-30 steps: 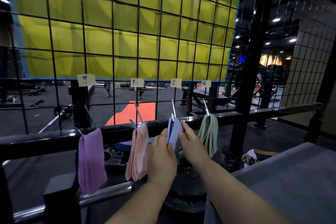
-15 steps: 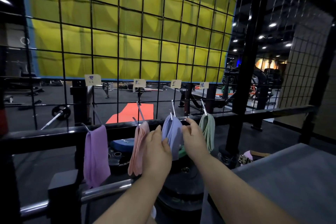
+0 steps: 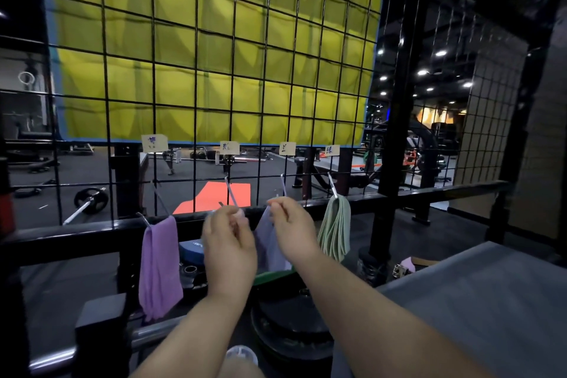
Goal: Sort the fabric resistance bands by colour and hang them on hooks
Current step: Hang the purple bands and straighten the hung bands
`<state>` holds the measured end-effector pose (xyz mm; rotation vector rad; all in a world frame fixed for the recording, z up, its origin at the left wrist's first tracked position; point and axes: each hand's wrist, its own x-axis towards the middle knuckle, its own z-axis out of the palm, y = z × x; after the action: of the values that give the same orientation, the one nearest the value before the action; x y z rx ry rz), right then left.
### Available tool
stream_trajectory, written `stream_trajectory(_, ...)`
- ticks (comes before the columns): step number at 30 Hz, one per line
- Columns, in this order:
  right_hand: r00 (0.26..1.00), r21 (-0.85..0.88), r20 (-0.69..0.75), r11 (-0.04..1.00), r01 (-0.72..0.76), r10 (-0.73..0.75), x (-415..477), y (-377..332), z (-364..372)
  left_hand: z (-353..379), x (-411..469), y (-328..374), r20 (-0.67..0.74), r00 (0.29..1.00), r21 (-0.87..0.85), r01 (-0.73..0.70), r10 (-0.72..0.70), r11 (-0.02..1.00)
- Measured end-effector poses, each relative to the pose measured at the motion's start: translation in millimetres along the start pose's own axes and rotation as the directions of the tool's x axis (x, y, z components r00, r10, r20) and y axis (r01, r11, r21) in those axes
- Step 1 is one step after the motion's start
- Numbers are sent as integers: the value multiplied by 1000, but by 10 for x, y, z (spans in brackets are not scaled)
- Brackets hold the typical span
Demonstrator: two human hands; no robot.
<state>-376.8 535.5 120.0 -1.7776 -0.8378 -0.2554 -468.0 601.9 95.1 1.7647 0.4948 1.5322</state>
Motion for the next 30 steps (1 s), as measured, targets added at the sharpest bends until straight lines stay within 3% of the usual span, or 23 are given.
stream_trajectory(3,997,30,79,1000,-8,6,-32,-88,60,-73,108,-30,-30,998,21,61,-60,998)
stream_trajectory(6,988,32,151,998,-45,39,-36,-123,126,-106,193,-82,38,988,82,149,-153,985)
stream_trajectory(10,981,-17,188,999,-49,51,8,-103,252,-112,285,-160,132,976,110,159,-173,981)
stream_trajectory(20,980,-64,186,996,-65,76,9,-109,394,-113,315,-163,174,959,77,214,-224,974)
stream_trajectory(30,973,47,192,989,-139,128,-58,-200,488,-265,335,-97,165,954,28,251,-252,968)
